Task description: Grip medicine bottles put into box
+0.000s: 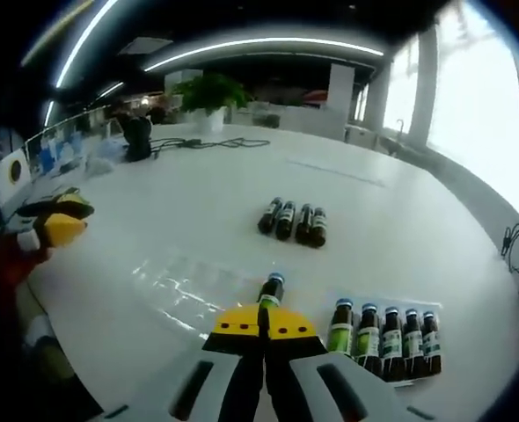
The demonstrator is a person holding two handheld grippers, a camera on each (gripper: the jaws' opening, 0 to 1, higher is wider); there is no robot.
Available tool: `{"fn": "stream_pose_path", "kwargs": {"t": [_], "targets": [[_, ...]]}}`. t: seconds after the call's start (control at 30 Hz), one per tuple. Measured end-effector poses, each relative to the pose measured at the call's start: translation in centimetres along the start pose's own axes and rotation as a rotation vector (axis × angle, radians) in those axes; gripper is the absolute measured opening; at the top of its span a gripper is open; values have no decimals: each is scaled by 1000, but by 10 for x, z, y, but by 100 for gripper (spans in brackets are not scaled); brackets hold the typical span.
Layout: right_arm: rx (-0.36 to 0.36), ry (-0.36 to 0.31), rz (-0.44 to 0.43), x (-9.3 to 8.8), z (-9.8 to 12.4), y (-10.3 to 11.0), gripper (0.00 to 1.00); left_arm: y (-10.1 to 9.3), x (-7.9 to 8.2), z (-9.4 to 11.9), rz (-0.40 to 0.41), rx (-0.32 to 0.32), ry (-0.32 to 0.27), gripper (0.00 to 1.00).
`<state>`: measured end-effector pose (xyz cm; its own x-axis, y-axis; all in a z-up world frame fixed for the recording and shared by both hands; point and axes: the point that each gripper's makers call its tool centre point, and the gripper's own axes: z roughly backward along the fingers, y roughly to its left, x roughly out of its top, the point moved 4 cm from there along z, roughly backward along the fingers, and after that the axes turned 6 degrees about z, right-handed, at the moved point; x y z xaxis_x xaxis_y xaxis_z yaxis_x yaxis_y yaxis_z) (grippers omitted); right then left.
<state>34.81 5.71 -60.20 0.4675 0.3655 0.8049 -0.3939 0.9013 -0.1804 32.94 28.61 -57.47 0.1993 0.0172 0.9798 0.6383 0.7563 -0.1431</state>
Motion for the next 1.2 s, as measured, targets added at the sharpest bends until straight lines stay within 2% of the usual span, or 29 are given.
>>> {"fn": "stream_pose_path", "kwargs": {"t": [0.27, 0.43, 0.53, 0.63, 0.8, 1.07, 1.2], "targets": [[1, 6, 21, 2, -5, -1, 0, -3, -2, -3, -2, -9, 6, 8], [8, -85, -5, 10, -1, -5, 0, -4, -1, -3, -2, -12, 2, 8], [21, -110, -16, 10, -2, -6, 0, -4, -2, -4, -1, -10, 7, 8], [45, -164, -35, 10, -3, -6, 0, -4, -2, -4, -2, -8, 8, 8], [130, -258, -126, 13, -2, -2, 0, -8, 2, -4, -15, -11, 3, 8], [98, -357, -96, 16, 5, -8, 0, -14, 3, -3, -40, -19, 8, 8], [135, -407, -131, 21, 8, -8, 0, -15, 5, -5, -31, -24, 7, 8]]}}
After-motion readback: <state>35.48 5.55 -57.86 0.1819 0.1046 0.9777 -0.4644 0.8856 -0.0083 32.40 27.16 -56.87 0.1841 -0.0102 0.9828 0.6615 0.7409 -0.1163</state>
